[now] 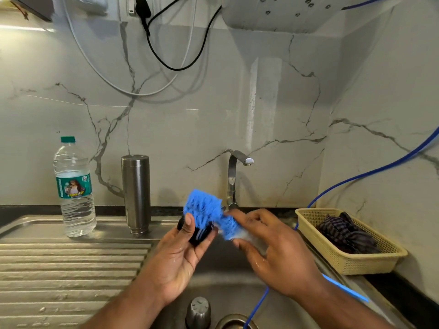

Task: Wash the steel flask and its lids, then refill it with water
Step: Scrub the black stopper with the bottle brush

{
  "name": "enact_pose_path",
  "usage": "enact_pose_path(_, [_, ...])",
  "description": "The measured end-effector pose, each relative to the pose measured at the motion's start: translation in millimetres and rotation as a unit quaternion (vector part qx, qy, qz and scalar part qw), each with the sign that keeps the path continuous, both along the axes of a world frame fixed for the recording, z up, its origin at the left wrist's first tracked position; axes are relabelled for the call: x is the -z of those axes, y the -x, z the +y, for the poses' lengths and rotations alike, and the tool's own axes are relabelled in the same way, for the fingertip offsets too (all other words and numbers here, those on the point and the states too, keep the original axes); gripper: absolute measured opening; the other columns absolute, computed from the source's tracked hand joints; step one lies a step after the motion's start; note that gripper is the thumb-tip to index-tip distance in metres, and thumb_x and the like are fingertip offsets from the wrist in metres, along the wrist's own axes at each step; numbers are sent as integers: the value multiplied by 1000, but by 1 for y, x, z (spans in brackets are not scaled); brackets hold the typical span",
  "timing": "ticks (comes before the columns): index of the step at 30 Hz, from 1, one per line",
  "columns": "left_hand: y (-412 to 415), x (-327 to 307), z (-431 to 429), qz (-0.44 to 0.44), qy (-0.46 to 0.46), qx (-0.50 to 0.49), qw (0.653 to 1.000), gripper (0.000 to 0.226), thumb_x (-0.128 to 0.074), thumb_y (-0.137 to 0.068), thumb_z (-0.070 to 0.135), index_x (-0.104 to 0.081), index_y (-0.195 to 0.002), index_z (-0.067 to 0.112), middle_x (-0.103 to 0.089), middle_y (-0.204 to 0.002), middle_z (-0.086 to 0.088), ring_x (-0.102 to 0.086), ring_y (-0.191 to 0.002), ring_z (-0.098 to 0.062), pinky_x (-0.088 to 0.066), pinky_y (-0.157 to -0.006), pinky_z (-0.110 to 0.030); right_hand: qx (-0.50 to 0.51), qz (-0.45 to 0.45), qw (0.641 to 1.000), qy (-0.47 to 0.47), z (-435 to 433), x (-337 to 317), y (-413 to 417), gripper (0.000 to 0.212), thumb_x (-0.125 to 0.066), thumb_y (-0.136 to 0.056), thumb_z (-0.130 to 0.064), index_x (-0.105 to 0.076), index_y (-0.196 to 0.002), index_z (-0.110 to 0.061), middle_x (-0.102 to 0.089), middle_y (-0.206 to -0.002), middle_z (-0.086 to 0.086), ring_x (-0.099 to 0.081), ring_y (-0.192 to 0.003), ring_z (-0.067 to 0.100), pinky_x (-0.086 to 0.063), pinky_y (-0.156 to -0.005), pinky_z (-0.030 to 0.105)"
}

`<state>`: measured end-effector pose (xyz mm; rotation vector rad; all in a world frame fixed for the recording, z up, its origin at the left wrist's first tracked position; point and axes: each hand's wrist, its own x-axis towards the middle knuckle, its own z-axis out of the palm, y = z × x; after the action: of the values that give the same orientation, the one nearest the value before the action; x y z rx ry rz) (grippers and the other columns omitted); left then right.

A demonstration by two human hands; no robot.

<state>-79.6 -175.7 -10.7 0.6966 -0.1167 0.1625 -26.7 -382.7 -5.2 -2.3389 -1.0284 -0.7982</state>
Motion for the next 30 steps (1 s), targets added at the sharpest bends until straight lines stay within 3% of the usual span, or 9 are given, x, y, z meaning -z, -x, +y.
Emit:
enact_pose_path(2, [0,0,2,5,9,-1,1000,40,-72,-79,24,-77,-107,-4,-68,-127,-23,-70,-115,-29,-59,-92,-39,32,-9,999,-10,-1,0,-4,65,-59,-97,-48,-25,-151,-59,-50,-113,-22,-56,-88,4,-44,-66,13])
enact_pose_path(8, [0,-2,1,-1,8,-5,1000,54,-57,-89,27,-56,-134,-4,-66,-134,-20,-66,-123,-28,-50,-102,-41,27,-8,999,15,-3,0,-2,65,-59,-97,-50,-25,-151,-58,-51,-117,-21,-56,-86,3,-38,-64,9])
enact_pose_path(15, [1,0,-2,-2,-11,-8,1000,48,-53,-88,29,-71,-120,-3,-69,-131,-17,-68,-120,-26,-51,-101,-40,10,-1,1000,5,-1,0,-1,68,-64,-96,-47,-24,-151,-59,-50,-116,-22,-55,-88,2,-38,-67,8])
enact_pose_path(23, [-1,4,-1,0,-2,17,1000,57,-54,-89,30,-55,-135,-3,-65,-135,-19,-67,-121,-29,-51,-102,-39,45,-7,999,5,-2,3,-5,65,-65,-95,-46,-34,-152,-54,-52,-115,-21,-55,-87,3,-34,-64,6])
enact_pose_path(25, [-2,6,1,-4,-2,26,1000,60,-62,-87,30,-55,-135,-4,-64,-137,-20,-66,-123,-32,-51,-102,-39,52,-5,999,6,-2,4,-5,66,-65,-96,-46,-31,-152,-54,-52,-115,-20,-55,-86,3,-32,-64,5])
enact_pose_path(28, [-3,8,5,-18,-5,48,999,89,-92,-66,32,-53,-138,-4,-61,-140,-23,-61,-129,-36,-52,-102,-39,68,-6,998,-2,-3,5,-6,70,-65,-95,-45,-27,-153,-52,-53,-115,-18,-57,-82,5,-34,-62,6])
enact_pose_path(30, [-2,9,6,-22,-12,54,998,98,-98,-57,33,-54,-137,-3,-61,-140,-23,-61,-129,-36,-54,-100,-38,67,-6,998,-6,-3,4,-4,69,-65,-95,-46,-28,-153,-52,-54,-115,-18,-56,-83,4,-34,-62,6])
